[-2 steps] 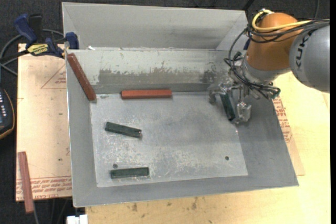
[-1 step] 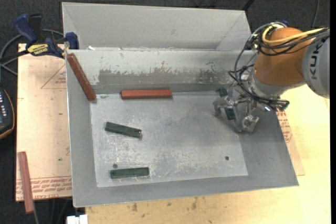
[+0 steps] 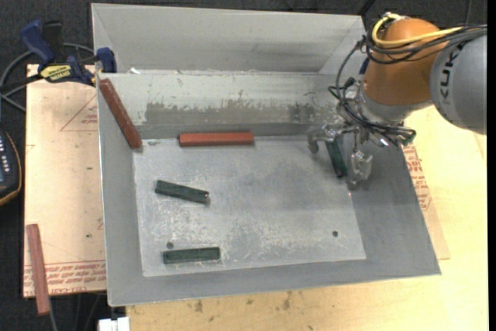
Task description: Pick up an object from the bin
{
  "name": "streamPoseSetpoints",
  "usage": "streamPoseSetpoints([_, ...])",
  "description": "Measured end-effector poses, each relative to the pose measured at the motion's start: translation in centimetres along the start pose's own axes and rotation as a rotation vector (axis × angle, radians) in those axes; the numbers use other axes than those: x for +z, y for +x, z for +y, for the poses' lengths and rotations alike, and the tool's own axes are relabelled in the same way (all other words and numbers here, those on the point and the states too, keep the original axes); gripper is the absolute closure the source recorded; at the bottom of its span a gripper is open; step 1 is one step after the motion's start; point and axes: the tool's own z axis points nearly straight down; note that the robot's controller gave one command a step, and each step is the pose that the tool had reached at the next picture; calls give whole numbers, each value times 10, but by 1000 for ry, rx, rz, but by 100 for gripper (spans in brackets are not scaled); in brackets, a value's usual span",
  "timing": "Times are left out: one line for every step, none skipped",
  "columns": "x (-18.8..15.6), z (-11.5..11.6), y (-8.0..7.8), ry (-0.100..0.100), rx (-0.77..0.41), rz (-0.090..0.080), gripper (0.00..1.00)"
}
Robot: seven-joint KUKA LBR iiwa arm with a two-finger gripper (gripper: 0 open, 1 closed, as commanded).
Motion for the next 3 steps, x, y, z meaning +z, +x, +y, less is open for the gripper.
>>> streamPoseSetpoints([10,0,10,-16,-603,-7,0])
streamPoseSetpoints([10,-2,9,-6,-603,-13,100])
streamPoseSetpoints([-122,8,27,0,-903,3,100])
